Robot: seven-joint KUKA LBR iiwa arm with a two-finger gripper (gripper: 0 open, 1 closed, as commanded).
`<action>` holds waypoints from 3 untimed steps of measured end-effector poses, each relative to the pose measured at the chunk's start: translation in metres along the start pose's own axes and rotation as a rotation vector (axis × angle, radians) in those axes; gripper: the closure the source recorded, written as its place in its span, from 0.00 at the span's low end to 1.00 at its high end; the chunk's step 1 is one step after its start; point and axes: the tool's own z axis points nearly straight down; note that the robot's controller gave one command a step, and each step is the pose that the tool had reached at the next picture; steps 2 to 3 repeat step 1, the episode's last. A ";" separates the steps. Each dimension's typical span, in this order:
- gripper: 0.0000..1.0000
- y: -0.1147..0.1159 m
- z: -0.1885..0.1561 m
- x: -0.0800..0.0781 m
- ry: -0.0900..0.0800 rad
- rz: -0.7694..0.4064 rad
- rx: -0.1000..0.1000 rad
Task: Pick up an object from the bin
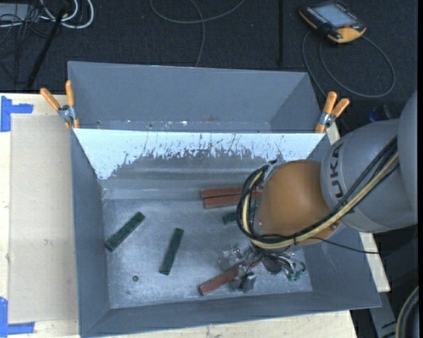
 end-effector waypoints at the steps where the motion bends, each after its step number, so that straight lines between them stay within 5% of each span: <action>1: 1.00 -0.042 -0.221 -0.032 0.002 0.004 -0.001; 3: 1.00 -0.042 -0.221 -0.032 0.002 0.004 -0.001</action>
Offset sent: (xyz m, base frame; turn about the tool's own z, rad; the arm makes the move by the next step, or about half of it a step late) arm 0.0000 0.0000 0.0000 0.0000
